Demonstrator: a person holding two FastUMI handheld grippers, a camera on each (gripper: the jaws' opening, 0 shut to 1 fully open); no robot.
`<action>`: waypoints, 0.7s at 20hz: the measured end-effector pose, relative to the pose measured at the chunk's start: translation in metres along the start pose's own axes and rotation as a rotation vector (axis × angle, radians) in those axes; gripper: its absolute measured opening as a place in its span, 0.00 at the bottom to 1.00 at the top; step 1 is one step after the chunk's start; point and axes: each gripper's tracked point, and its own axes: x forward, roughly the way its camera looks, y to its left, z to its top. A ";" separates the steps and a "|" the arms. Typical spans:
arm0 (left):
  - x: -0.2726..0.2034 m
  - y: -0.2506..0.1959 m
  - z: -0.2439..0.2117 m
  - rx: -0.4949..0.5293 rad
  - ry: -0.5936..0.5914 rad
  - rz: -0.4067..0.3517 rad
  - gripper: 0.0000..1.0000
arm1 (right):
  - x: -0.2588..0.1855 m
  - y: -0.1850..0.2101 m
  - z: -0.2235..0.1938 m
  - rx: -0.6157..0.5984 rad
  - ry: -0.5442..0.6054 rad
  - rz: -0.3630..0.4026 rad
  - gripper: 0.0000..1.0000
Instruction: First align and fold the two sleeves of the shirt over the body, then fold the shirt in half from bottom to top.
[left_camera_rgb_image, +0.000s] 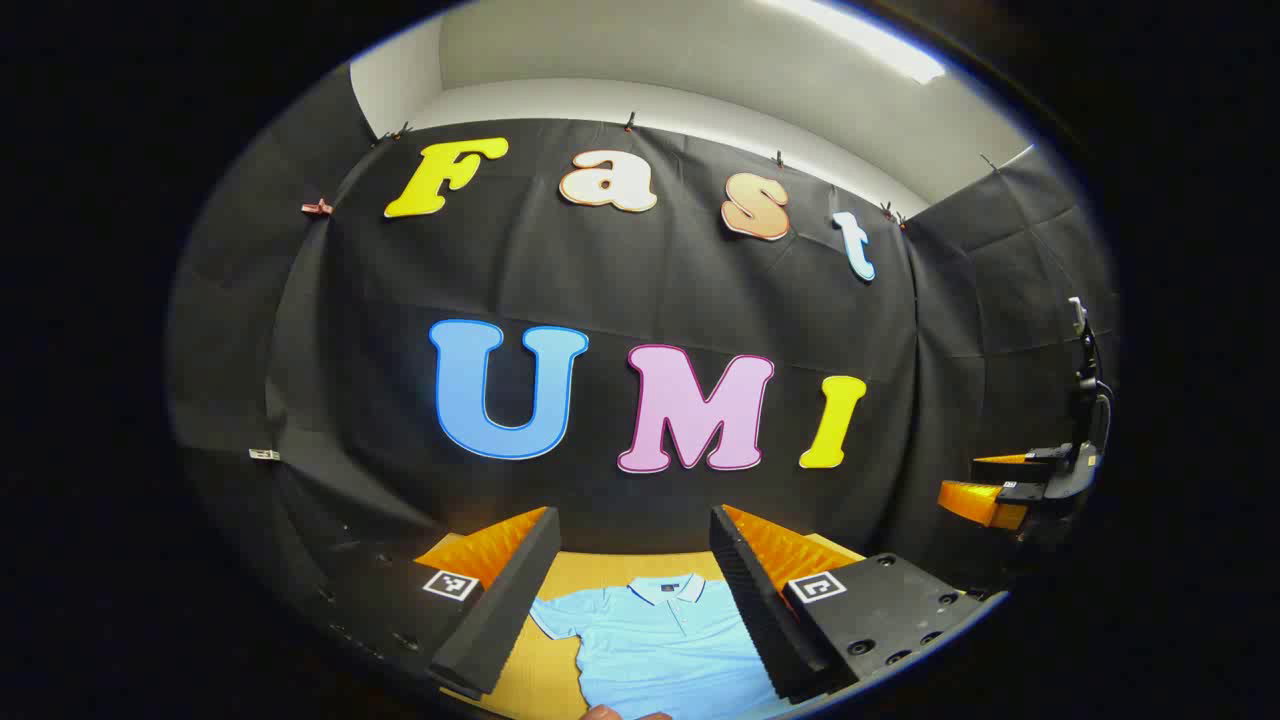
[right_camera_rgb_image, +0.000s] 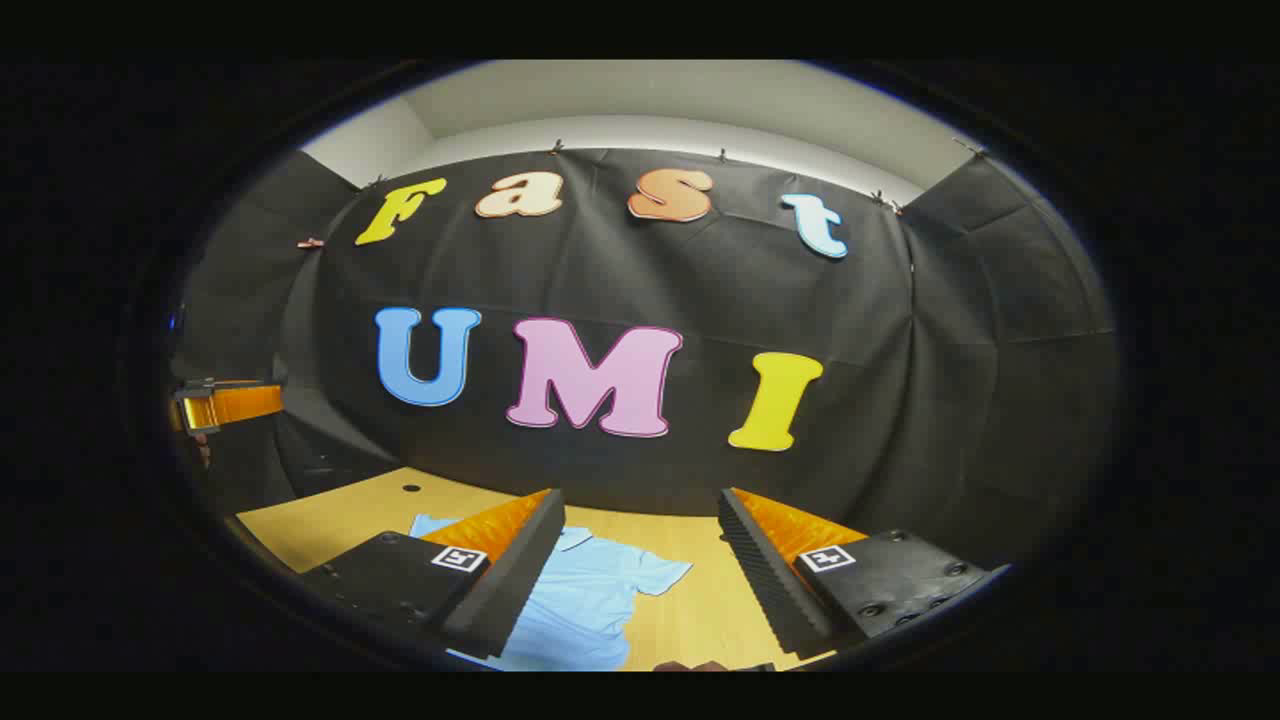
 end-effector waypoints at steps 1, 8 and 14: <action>0.000 0.001 0.000 -0.004 0.003 0.000 0.96 | 0.001 -0.001 -0.001 0.001 0.003 -0.002 0.97; -0.009 0.009 0.006 0.022 -0.029 0.011 0.96 | 0.009 -0.006 0.001 0.009 0.006 -0.026 0.97; -0.020 0.019 0.005 0.063 -0.028 0.029 0.96 | 0.013 0.004 0.007 0.003 0.001 -0.021 0.97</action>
